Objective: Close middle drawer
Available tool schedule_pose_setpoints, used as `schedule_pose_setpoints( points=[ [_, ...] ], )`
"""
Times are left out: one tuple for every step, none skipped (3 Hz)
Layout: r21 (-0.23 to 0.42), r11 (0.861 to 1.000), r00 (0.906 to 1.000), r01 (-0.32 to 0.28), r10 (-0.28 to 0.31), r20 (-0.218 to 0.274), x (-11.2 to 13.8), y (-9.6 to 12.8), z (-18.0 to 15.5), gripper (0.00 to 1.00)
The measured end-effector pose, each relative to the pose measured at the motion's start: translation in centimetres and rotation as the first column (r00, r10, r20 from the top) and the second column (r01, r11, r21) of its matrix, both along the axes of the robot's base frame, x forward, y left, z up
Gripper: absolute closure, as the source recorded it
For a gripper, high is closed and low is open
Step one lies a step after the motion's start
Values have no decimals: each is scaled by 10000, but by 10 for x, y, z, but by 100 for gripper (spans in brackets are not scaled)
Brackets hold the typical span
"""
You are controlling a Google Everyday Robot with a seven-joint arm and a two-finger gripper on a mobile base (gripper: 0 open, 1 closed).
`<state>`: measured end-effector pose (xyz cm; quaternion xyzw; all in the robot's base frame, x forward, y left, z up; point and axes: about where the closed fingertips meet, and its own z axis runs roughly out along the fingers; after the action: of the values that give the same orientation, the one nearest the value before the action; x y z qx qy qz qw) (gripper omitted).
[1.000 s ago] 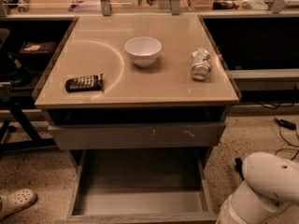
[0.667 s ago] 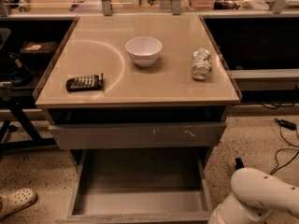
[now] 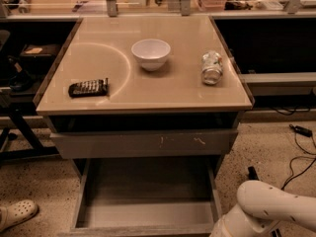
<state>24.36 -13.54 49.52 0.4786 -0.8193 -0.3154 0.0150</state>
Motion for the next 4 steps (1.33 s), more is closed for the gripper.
schedule_pose_setpoints(
  points=[
    [808, 9967, 9996, 115, -136, 258, 21, 16, -26, 100],
    [1304, 9913, 9990, 200, -252, 382, 35, 27, -48, 100],
    [1353, 9906, 9991, 210, -256, 328, 35, 29, -51, 82],
    [1353, 9906, 9991, 209, -256, 327, 35, 29, -51, 59]
  ],
)
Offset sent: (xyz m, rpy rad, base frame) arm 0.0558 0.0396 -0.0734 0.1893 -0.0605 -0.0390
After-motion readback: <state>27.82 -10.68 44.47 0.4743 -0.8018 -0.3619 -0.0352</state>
